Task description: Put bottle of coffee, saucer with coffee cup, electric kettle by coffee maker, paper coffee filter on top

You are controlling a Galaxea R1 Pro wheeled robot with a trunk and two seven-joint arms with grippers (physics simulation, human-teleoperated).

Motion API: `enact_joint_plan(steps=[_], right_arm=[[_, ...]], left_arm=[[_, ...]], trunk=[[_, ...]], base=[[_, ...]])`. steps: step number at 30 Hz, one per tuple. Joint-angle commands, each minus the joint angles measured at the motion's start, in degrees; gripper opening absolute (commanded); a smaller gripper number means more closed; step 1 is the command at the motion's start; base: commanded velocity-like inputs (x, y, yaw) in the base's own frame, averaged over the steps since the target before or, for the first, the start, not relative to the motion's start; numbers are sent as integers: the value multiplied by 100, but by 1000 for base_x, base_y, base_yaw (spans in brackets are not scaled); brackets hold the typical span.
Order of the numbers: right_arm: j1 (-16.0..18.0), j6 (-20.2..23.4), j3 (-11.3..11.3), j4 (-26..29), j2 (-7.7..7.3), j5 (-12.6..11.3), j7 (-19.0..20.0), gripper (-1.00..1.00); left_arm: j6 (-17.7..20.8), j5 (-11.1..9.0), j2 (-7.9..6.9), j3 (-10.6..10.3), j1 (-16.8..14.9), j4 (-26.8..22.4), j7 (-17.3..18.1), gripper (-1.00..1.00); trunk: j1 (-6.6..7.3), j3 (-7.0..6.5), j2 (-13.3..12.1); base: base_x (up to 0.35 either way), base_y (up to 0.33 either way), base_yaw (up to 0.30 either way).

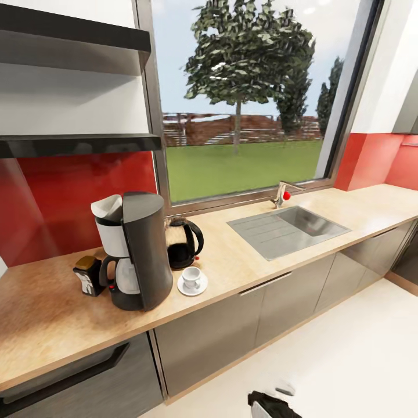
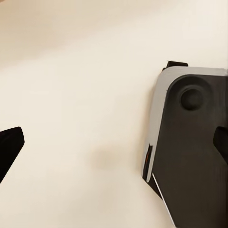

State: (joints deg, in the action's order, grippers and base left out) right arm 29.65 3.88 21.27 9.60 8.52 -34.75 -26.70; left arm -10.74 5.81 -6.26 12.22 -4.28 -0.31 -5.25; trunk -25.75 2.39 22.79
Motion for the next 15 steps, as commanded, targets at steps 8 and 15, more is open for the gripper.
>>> enact_joint_plan(steps=[8,15], right_arm=[[-146,-143,85,-743,-2,45,974,100],[-785,-126,278,-781,-31,608,1496,100]], left_arm=[[-28,203,185,-38,-17,4,-12,100],[-31,303,263,-48,-12,5,-4,100]], trunk=[[-4,12,13],[-4,12,13]], base=[[0,0,0],[0,0,0]])
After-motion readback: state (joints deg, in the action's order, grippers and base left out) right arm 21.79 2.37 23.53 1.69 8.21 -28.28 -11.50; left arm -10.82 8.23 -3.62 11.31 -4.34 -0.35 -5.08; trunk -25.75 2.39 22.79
